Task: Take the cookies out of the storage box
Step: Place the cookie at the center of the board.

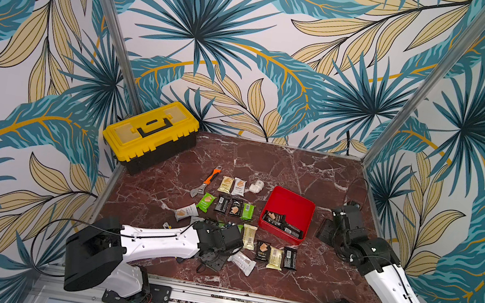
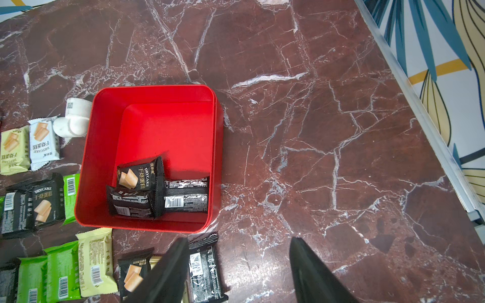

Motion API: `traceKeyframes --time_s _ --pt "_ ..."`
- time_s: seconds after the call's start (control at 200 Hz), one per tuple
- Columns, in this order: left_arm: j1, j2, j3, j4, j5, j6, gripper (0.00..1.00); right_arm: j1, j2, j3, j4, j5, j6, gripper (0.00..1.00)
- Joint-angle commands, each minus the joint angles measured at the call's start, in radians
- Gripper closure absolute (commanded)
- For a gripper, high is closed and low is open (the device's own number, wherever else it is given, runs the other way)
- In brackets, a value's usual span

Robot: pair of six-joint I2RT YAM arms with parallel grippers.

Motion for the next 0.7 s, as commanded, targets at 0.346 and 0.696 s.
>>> traceKeyframes --time_s 0.346,0.696 --pt "0.002 -0.149 0.064 -0.039 -0.160 -0.020 0.33 -0.003 0.040 0.044 0.053 -0.118 -0.149 0.34" --pt "0.207 -0.314 0.134 0.111 -0.450 -0.059 0.31 0.001 0.212 0.068 0.194 -0.539 -0.659 0.34"
